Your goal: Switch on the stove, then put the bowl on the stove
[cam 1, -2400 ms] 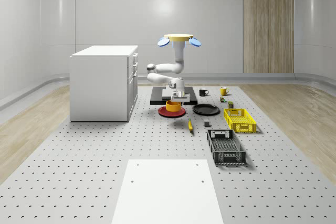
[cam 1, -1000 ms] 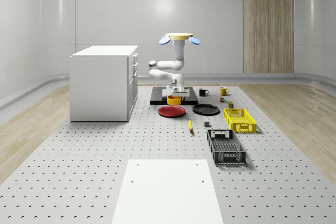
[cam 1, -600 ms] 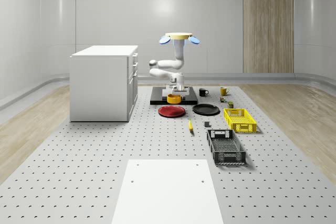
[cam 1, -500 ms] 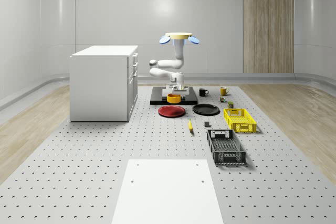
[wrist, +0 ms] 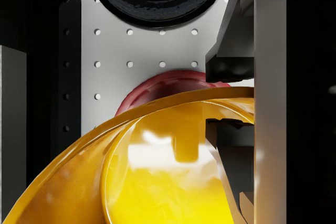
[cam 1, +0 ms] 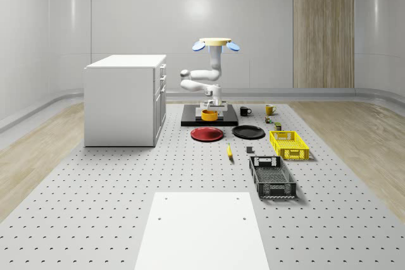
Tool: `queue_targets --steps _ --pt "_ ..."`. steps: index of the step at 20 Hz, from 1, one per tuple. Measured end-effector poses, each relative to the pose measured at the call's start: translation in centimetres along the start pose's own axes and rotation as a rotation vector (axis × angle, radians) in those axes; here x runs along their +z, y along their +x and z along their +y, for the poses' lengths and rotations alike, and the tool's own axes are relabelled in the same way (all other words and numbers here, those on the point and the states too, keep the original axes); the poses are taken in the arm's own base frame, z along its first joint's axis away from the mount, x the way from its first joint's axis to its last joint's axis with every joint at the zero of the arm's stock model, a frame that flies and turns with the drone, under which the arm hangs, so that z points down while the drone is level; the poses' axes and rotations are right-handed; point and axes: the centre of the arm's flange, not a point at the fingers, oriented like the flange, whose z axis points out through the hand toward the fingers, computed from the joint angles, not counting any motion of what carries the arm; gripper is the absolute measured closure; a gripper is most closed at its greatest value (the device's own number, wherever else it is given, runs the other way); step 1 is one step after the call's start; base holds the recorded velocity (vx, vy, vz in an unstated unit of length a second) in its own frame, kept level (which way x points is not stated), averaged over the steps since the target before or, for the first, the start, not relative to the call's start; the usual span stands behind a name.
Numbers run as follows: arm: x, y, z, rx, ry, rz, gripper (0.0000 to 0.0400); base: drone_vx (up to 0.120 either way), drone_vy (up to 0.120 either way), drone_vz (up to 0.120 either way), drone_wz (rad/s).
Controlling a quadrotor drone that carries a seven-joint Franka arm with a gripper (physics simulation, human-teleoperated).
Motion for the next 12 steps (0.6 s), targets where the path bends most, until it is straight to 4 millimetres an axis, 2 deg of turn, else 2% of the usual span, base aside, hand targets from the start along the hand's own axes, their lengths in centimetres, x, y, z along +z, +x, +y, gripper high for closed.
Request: queue_targets --steps 7,9,12 --pt "0.0 0.0 0.0 0.0 0.0 0.0 0.03 -0.12 0.0 0.0 0.0" --pt "0.0 0.0 0.0 0.0 0.0 0.0 0.03 -0.12 0.08 0.0 0.0" --pt "0.0 0.0 0.0 0.0 0.0 0.0 0.03 -0.12 0.0 0.0 0.0"
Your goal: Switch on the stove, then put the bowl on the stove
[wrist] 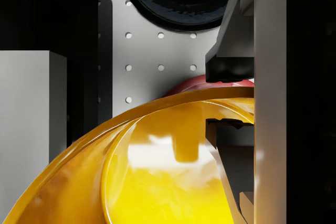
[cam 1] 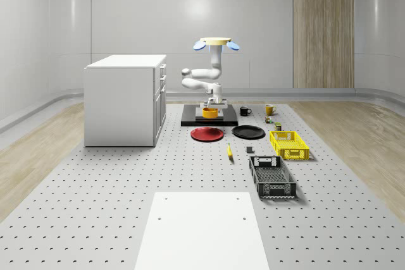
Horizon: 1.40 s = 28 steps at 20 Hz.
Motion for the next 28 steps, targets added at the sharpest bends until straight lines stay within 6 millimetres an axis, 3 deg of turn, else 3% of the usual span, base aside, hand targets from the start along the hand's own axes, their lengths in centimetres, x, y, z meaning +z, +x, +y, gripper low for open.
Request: queue_targets --steps 28 --pt "0.0 0.0 0.0 0.0 0.0 0.0 0.03 -0.12 -0.007 0.0 0.0"
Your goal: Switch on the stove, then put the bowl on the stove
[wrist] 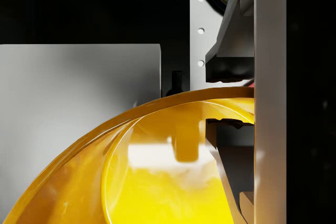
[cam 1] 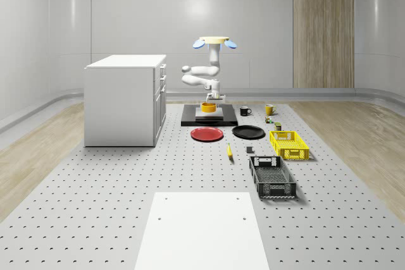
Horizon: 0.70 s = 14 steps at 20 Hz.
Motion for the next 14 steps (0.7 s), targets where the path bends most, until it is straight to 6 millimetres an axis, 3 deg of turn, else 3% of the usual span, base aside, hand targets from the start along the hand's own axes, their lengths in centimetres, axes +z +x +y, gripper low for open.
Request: queue_targets --steps 14 --pt "0.0 0.0 0.0 0.0 0.0 0.0 0.03 -0.12 0.0 0.0 0.0"
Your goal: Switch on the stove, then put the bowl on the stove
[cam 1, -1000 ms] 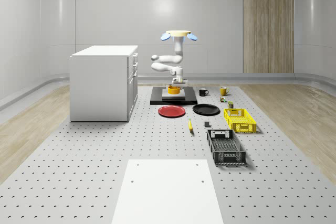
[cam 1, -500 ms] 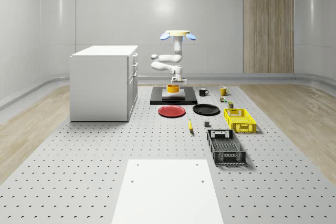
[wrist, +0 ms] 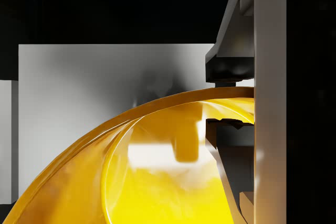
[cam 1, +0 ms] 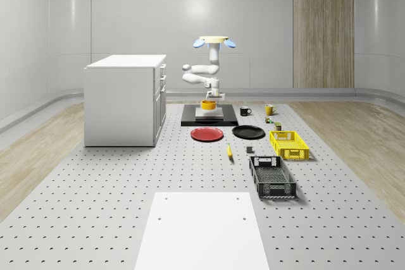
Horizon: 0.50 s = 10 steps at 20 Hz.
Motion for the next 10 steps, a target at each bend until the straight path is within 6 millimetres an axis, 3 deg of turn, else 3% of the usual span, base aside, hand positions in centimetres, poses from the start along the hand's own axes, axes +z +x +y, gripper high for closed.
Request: queue_targets --steps 5,10 --pt "0.0 0.0 0.0 0.0 0.0 0.0 0.03 -0.12 0.0 0.0 0.0" --pt "0.68 0.0 0.0 0.0 0.0 0.0 0.03 0.0 0.0 0.0 0.0"
